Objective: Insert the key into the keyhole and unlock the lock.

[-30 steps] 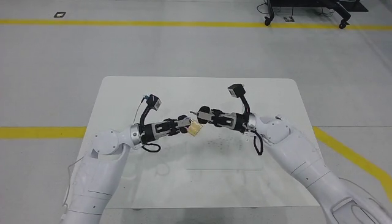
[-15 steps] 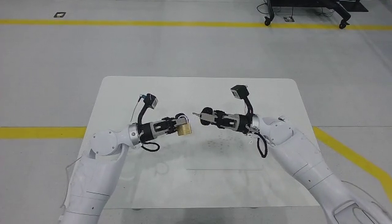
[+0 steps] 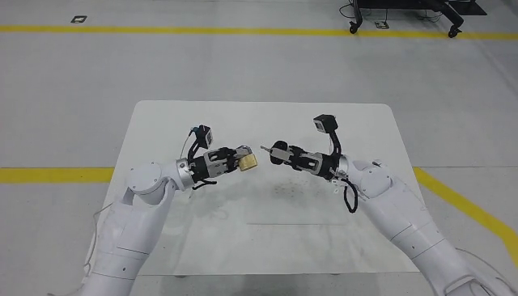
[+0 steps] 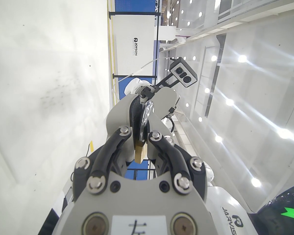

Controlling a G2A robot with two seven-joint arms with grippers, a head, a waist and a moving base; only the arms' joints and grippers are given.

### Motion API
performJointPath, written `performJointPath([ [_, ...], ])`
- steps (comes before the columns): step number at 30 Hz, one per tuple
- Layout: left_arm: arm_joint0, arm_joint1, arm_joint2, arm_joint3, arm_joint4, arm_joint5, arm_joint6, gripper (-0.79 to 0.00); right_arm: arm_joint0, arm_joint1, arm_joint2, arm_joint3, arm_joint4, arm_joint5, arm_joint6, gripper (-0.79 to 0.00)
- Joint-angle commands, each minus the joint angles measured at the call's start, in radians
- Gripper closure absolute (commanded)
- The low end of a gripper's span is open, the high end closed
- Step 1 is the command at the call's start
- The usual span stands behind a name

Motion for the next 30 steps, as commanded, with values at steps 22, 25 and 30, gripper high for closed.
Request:
performJointPath([
  [22, -0.202, -0.032, 0.161, 0.080, -0.050, 0.303, 0.174, 0.000, -0.384, 0.070, 0.243, -0.515, -0.252, 0.593, -0.232, 0.000],
  [25, -0.202, -0.032, 0.161, 0.080, -0.050, 0.303, 0.174, 0.000, -0.384, 0.070, 0.243, -0.515, -0.252, 0.593, -0.232, 0.000],
  [30, -0.189, -0.034, 0.160, 0.063, -0.077, 0.288, 0.189, 0.000, -0.384, 0.070, 0.243, -0.515, -0.252, 0.593, -0.232, 0.000],
])
